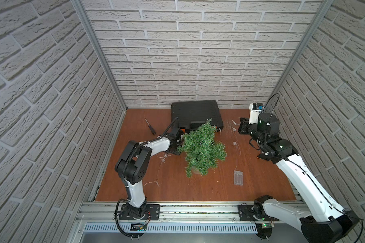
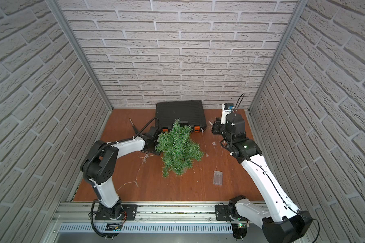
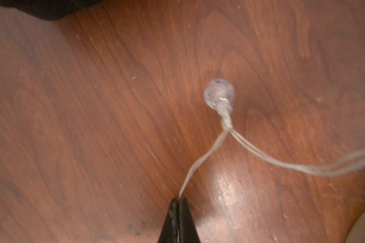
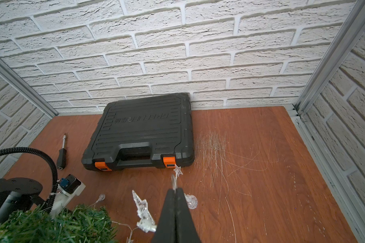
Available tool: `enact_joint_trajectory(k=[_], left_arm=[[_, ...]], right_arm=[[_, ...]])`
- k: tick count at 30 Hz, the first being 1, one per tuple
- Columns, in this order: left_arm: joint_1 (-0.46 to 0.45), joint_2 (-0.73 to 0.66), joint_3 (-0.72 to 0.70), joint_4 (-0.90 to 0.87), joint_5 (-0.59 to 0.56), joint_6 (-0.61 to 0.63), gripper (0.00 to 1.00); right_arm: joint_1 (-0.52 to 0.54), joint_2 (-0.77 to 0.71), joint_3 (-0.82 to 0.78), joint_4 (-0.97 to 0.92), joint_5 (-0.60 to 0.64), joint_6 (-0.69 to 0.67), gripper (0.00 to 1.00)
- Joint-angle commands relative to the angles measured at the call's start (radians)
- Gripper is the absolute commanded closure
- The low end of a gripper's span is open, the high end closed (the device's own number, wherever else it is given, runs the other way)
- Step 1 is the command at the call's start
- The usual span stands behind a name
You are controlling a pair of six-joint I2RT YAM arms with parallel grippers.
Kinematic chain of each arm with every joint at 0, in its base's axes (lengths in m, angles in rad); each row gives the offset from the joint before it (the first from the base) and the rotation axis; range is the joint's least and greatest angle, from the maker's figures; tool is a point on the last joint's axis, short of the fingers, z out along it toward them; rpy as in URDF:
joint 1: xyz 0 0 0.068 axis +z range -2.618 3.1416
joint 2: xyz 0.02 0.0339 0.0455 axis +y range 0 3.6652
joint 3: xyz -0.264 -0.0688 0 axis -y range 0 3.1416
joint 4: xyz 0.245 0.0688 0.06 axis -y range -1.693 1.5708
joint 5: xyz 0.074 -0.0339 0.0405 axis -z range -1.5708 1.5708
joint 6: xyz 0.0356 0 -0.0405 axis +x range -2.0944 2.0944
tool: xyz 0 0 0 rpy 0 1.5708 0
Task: Wrap string light around the christmas tree
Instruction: Pick up the light string from the center of the board.
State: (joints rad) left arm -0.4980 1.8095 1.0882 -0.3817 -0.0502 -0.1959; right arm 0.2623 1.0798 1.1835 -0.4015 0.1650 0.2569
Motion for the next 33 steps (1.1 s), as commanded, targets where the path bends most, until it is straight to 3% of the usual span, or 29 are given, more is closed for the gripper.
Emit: enact_joint_trajectory(k=[1, 6, 14, 25, 33], left_arm=[[-0.001, -0.101, -0.011, 0.012, -0.035, -0.033, 1.00], [0.043, -0.234, 0.019, 0.023, 0.018, -0.091, 1.00], [0.177, -0.347, 0.094, 0.016, 0.228, -0.204, 1.00], [0.235, -0.416, 0.248, -0.062, 0.284, -0.243, 1.00], [0.292, -0.510, 0.317, -0.031, 0.391, -0.321, 1.00]], right_arm=[[-0.008, -0.035, -0.007, 0.023, 0.029, 0.002, 0.98], [-0.015, -0.044, 0.028, 0.007, 0.082, 0.010, 0.98], [-0.021, -0.064, 0.084, 0.014, 0.123, 0.031, 0.98], [-0.024, -0.071, 0.153, 0.022, 0.128, 0.028, 0.98], [-0.025, -0.087, 0.178, 0.037, 0.141, 0.025, 0.98]])
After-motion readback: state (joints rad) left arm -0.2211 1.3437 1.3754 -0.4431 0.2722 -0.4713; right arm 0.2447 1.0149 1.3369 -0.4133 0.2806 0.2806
